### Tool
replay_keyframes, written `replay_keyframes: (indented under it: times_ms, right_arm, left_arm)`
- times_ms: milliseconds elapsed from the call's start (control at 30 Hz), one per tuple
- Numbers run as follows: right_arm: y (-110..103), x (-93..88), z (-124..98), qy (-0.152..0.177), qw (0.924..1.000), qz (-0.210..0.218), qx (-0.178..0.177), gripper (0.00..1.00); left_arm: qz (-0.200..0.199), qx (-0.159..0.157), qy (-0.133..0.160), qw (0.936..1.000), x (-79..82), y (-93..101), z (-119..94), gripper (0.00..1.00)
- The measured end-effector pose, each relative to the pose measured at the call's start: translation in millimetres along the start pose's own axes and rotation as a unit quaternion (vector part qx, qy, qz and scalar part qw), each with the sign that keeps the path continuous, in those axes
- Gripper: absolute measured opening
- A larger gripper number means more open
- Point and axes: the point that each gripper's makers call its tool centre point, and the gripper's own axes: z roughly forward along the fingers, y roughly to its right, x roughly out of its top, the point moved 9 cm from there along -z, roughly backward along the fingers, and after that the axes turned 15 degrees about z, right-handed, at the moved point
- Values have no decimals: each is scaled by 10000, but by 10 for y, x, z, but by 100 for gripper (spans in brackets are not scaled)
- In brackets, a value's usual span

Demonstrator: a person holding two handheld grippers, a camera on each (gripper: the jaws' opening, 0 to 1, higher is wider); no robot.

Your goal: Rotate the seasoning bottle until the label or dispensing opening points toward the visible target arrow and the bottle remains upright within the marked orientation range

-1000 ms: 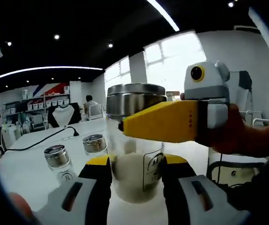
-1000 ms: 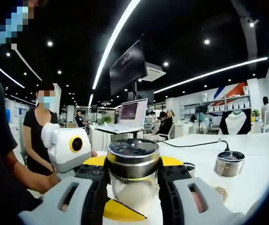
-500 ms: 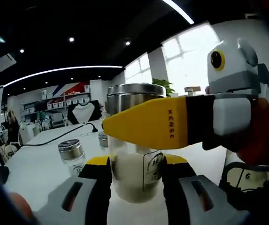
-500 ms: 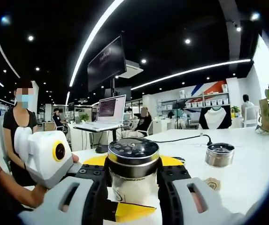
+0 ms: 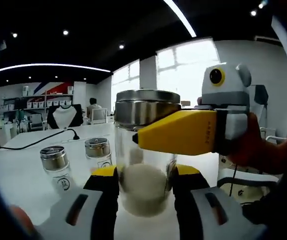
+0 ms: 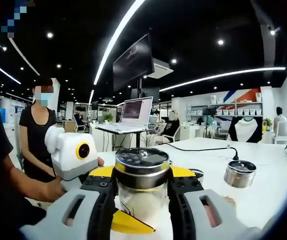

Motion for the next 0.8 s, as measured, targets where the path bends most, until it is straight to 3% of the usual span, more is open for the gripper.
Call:
replay_keyframes:
  times_ms: [67,167,333,567,800]
  right_arm:
    - [1,6,-1,102,9995,260,-154,38]
    - [3,13,16,105,9987,355,-354,38]
    - [-64,-23,64,14,9987,40,-515,37]
    - [-38,-10,37,164,9969,325,-704,36]
    - [-25,11,45,139,9976,382,-552,38]
  left_arm:
    - [-25,194,60,9998,18,20,-14,43]
    - [90,516,-123,9986,26,-6,-7,43]
    - [-57,362,-148,9992,-25,-51,-21,43]
    - [-7,168,-33,9999,-8,-57,-20,43]
    - [74,223,69,9997,2,-48,-47,43]
